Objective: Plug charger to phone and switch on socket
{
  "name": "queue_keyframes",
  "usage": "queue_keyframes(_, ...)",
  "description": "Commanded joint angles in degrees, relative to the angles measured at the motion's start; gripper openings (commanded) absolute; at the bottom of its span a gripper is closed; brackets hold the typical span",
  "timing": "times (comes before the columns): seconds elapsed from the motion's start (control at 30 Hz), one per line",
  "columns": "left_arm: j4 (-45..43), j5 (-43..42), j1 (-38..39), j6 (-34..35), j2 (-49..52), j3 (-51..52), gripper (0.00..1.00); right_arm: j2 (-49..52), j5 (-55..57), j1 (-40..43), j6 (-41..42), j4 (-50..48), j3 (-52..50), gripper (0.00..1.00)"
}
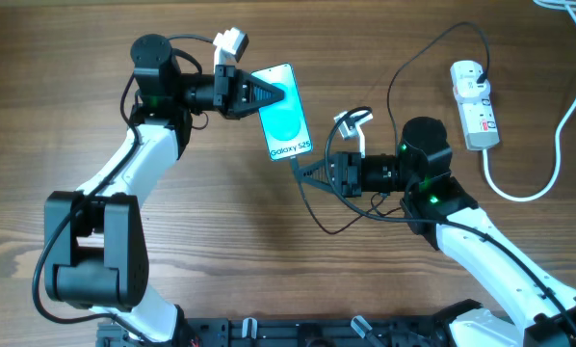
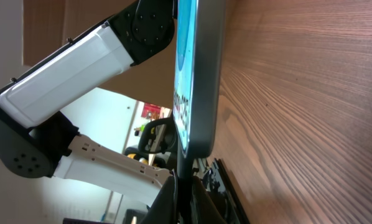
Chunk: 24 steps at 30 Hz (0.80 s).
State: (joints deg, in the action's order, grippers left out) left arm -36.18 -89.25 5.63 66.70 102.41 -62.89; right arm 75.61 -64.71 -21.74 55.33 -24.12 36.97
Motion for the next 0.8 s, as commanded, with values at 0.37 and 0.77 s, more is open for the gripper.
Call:
queue_keyframes(0.37,-0.09,-1.09,1.2,-0.7,-1.16,-0.87,0.04,0.59,-1.88,0.59,0.17,-2.08,0.68,0.17)
queue_keyframes(0.77,-0.92,-1.07,-0.5,-0.7,-1.16,-0.87,0.04,0.59,-1.05,-1.31,0.2,-1.55,0.68,0.2)
